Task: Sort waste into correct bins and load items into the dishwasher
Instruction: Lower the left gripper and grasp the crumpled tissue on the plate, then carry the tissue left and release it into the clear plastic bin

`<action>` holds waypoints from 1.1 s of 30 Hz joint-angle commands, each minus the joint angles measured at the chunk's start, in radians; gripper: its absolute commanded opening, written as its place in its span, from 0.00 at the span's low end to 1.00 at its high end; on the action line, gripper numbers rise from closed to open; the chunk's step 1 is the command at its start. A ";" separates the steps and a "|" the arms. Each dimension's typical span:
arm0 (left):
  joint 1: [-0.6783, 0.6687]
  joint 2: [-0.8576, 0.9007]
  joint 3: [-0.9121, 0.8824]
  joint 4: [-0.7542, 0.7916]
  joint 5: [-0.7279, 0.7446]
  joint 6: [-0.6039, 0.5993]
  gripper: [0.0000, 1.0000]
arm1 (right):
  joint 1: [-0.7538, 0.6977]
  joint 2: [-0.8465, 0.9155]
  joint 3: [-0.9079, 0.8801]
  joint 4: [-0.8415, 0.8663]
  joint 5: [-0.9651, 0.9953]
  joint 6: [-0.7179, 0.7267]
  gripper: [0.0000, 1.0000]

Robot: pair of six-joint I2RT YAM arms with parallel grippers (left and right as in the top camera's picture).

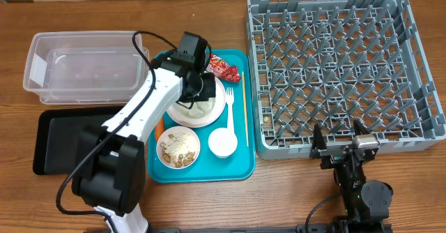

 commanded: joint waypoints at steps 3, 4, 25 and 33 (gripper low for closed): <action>-0.014 -0.088 0.050 -0.003 0.016 0.027 0.04 | 0.000 -0.011 -0.011 0.005 0.002 -0.001 1.00; -0.014 -0.098 0.053 -0.003 0.016 0.027 0.04 | 0.000 -0.011 -0.011 0.004 0.002 -0.001 1.00; 0.058 -0.254 0.100 0.034 -0.414 0.061 0.04 | 0.000 -0.011 -0.011 0.005 0.002 -0.001 1.00; 0.191 -0.254 0.100 0.034 -0.431 0.090 0.04 | 0.000 -0.011 -0.011 0.004 0.002 -0.001 1.00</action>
